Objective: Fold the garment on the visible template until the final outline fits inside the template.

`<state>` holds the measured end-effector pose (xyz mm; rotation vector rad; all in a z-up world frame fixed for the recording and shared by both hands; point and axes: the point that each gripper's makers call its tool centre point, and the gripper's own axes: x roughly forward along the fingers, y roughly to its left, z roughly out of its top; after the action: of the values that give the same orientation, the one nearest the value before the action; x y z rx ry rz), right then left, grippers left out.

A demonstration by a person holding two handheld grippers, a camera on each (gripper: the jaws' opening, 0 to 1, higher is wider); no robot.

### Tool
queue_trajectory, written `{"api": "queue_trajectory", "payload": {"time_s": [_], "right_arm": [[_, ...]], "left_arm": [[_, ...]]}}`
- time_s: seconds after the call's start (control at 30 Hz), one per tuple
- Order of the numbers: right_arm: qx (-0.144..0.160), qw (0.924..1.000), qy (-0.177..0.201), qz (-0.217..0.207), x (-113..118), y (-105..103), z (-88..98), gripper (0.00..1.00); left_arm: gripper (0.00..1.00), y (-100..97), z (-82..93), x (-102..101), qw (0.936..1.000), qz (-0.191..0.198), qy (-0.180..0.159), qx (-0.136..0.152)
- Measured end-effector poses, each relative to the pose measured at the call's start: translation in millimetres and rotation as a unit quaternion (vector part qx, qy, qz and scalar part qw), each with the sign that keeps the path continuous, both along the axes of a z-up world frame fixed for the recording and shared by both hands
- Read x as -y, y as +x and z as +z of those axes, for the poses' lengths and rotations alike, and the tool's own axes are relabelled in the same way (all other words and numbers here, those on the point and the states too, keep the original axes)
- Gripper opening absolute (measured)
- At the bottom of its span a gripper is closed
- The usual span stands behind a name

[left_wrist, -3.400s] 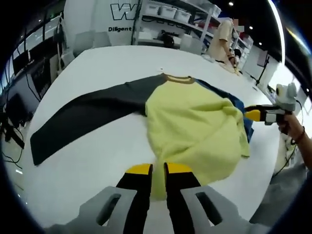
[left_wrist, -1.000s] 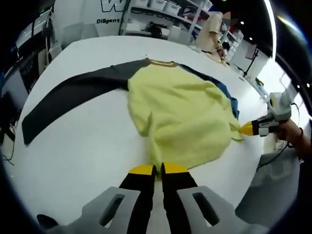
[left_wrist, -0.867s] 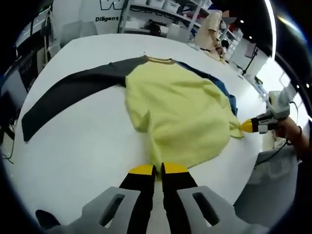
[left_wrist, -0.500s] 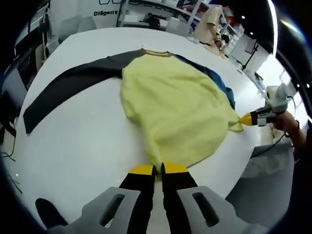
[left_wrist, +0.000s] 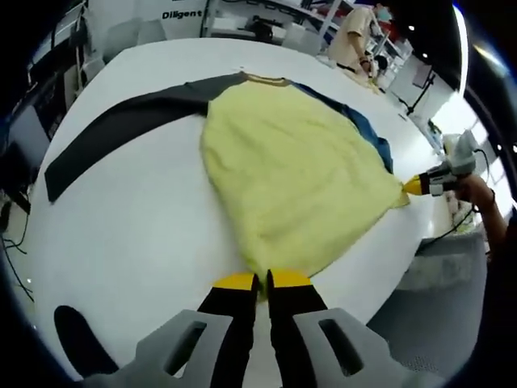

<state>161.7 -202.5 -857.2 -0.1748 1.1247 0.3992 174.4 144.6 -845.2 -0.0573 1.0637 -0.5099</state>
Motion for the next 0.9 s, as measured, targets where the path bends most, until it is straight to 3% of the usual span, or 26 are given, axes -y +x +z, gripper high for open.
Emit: {"api": "queue_trajectory", "payload": {"time_s": [0.17,0.47,0.9], "right_arm": [[0.011,0.9999,0.000,0.011,-0.5,6.6,-2.5,0.00],[0.027,0.9993,0.011,-0.023,3.1,18.4,-9.3,0.00],[0.065,0.9961,0.047,-0.037,3.8,40.7,16.6,0.00]], "left_arm": [[0.02,0.7,-5.7,0.1,1.0000,0.005,0.002,-0.005],[0.02,12.6,-5.9,2.1,0.9995,0.026,-0.007,0.013],[0.03,36.0,15.9,6.2,0.9980,0.032,-0.030,0.045]]}}
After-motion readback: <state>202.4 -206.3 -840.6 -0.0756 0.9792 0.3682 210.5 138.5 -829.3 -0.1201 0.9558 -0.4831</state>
